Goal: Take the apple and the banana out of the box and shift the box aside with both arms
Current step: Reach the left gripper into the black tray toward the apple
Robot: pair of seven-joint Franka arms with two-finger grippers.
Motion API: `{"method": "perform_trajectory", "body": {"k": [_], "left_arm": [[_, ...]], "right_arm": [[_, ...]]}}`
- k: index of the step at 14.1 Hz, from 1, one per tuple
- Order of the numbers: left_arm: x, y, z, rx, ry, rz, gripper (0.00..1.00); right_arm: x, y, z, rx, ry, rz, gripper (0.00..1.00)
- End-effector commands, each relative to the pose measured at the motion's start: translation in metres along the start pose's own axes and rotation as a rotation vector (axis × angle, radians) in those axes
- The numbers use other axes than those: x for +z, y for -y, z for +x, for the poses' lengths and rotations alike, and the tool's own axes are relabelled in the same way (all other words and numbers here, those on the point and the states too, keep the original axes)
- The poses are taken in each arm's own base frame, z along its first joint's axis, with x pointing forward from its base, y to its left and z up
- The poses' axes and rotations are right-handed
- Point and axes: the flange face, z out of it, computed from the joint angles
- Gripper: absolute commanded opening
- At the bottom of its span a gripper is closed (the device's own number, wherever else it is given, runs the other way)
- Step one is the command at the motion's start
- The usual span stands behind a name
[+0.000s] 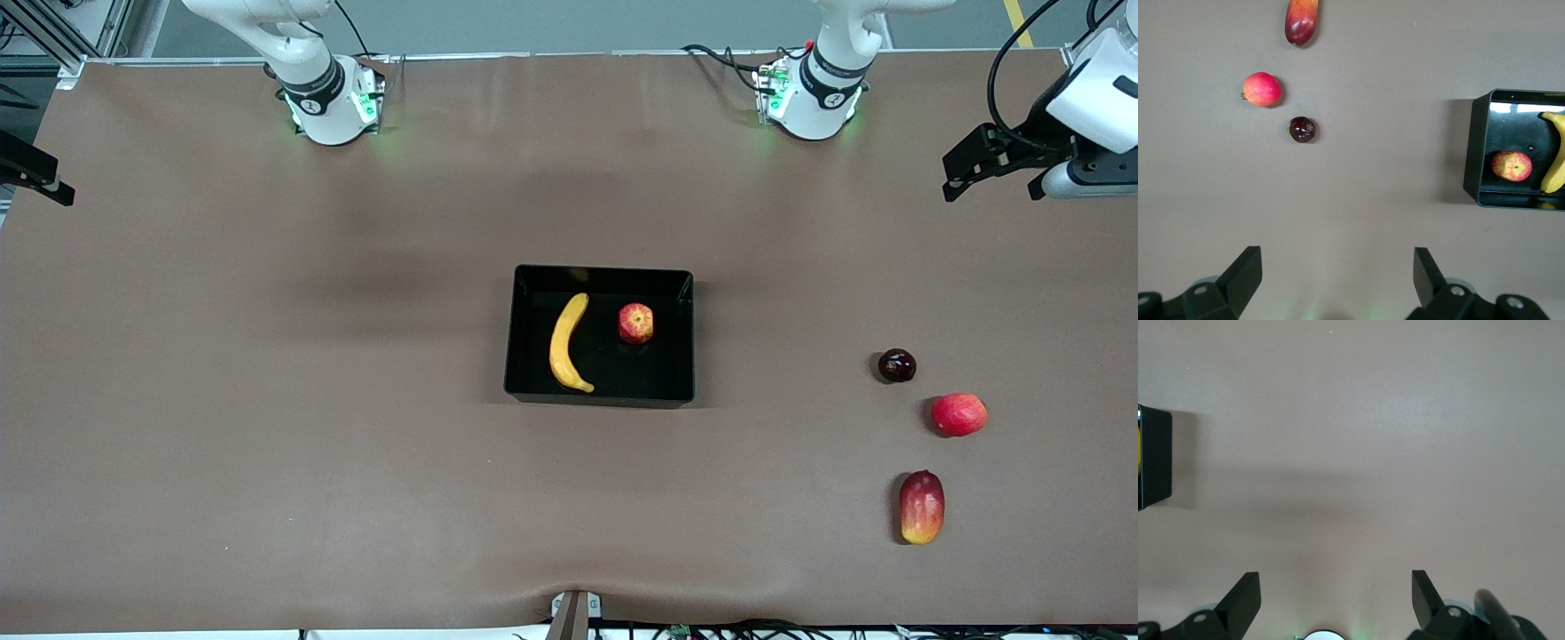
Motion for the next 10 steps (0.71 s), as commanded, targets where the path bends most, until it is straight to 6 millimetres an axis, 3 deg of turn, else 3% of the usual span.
{"method": "perform_trajectory", "body": {"k": [1,3,4,5,8,10], "left_arm": [[-0.004,0.001,-0.001,0.014,0.007,-0.016,1.0],[-0.005,-0.007,0.004,-0.002,0.002,-0.005,1.0],[0.008,-0.015,0.011,-0.003,0.03,0.0,1.0],[0.016,-0.032,0.014,0.006,0.043,0.004,1.0],[0.07,-0.105,0.028,0.006,0.124,0.021,1.0],[0.103,-0.139,0.039,0.04,0.129,0.038,1.0]], "right_arm": [[-0.001,-0.001,-0.003,0.014,0.003,-0.004,1.0],[-0.001,-0.001,-0.003,0.013,0.003,-0.004,1.0],[-0.001,-0.001,-0.003,0.014,0.003,-0.004,1.0],[-0.001,-0.001,-0.003,0.014,0.003,-0.003,1.0],[-0.001,-0.001,-0.003,0.014,0.003,-0.002,1.0],[-0.001,-0.002,-0.003,0.017,0.003,-0.002,1.0]]}}
